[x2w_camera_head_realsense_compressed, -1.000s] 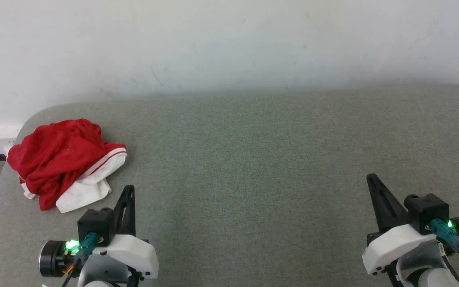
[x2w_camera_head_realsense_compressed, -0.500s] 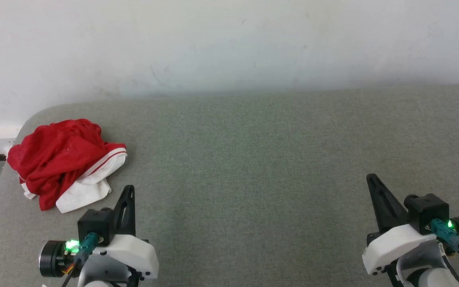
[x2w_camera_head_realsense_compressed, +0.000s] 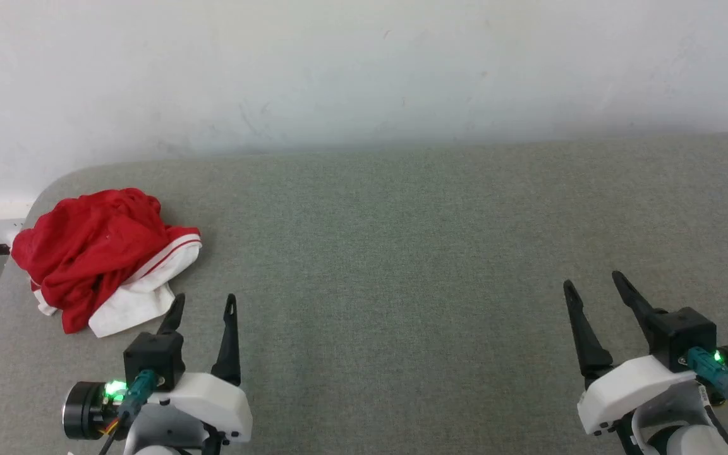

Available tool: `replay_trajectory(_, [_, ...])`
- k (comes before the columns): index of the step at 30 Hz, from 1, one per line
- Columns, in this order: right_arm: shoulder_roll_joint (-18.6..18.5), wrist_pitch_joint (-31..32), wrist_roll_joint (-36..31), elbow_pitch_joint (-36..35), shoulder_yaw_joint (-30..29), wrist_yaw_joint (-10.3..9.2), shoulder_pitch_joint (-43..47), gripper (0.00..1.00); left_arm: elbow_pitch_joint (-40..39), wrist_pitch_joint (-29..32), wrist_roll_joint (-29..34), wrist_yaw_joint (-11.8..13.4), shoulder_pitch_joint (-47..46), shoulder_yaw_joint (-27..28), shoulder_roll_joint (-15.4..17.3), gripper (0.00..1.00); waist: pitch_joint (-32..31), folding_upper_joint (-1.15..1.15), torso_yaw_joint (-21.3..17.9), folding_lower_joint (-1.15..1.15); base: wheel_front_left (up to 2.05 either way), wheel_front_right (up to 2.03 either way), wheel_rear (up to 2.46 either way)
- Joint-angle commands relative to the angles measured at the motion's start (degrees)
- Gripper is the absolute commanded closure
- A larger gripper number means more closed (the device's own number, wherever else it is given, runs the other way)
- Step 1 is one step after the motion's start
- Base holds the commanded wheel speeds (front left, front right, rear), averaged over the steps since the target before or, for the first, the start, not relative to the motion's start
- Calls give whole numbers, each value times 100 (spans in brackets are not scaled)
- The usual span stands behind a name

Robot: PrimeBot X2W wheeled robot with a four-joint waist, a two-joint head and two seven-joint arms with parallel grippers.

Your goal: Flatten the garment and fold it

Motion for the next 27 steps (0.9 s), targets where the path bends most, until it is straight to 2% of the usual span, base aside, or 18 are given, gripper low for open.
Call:
replay_trajectory(1, [1, -57, 49, 12, -51, 0, 7, 0, -26, -56, 1, -11, 21, -3, 8, 0, 2, 0, 1, 0, 0, 0, 0])
replay_trajectory(27, [5, -368, 196, 78, -367, -1, -14, 0, -150, -368, -34, 2, 104, 15, 33, 0, 88, 0, 106, 0, 0, 0, 0])
